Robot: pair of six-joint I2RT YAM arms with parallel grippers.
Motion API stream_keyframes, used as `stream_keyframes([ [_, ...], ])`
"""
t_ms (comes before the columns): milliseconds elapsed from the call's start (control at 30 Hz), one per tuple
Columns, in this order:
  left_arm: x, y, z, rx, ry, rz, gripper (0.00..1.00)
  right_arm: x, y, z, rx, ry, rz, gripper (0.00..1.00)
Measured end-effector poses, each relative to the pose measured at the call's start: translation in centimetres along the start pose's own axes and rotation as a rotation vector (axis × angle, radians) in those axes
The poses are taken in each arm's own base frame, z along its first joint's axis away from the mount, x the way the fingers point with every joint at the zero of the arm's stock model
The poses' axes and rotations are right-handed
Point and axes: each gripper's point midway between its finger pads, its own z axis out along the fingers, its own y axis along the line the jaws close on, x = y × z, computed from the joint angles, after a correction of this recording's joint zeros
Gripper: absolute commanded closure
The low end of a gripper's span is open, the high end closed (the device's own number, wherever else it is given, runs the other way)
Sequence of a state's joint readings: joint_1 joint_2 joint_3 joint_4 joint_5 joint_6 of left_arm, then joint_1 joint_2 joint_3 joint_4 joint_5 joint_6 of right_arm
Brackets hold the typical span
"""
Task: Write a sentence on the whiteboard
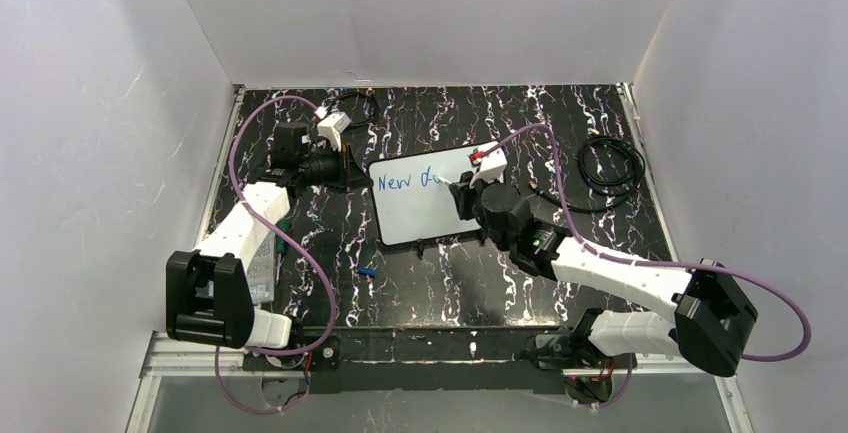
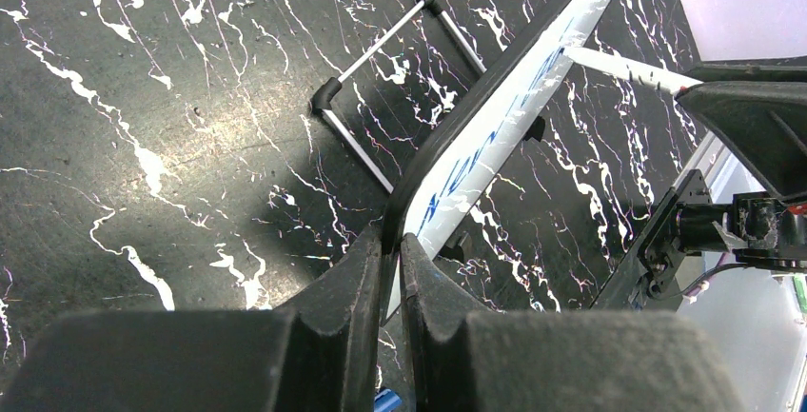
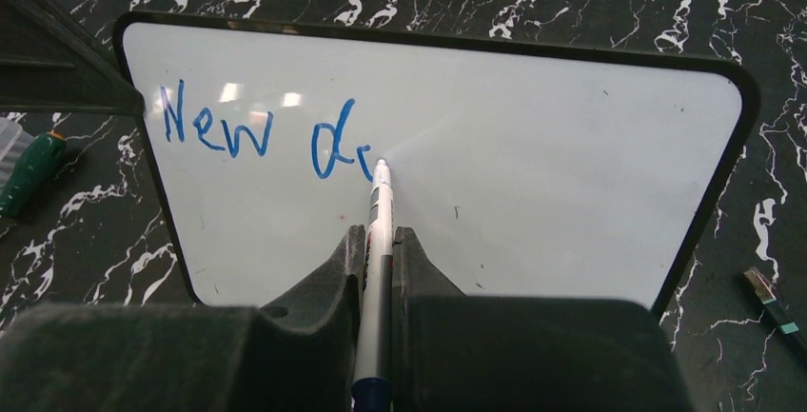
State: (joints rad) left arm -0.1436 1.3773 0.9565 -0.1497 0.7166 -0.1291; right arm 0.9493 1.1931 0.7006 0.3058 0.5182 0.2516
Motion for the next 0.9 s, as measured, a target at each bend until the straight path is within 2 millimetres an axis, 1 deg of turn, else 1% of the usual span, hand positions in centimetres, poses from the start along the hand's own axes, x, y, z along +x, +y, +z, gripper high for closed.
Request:
stream_keyframes([
  [167, 0.0, 0.0, 0.0, 0.000, 0.000, 0.000, 1.00, -0.8, 0.4, 0.5, -0.006, -0.021, 0.002, 0.99],
  [467, 0.0, 0.0, 0.0, -0.001, 0.000, 0.003, 1.00, -0.9, 1.0, 0.6, -0.031, -0.025, 0.006, 0.99],
  [533, 0.0, -0.1, 0.0, 0.002, 0.001, 0.003, 1.00, -1.3, 0.9, 0.3, -0.032, -0.031, 0.009, 0.99],
  [700, 0.0, -0.1, 0.0, 0.003, 0.001, 0.003, 1.00, -2.9, 0.2, -0.6, -0.009, -0.073, 0.024, 0.99],
  [900, 0.0, -0.1, 0.0, 0.003, 0.001, 0.003, 1.00, -2.6, -0.4, -0.6, 0.023, -0.064, 0.011, 0.99],
])
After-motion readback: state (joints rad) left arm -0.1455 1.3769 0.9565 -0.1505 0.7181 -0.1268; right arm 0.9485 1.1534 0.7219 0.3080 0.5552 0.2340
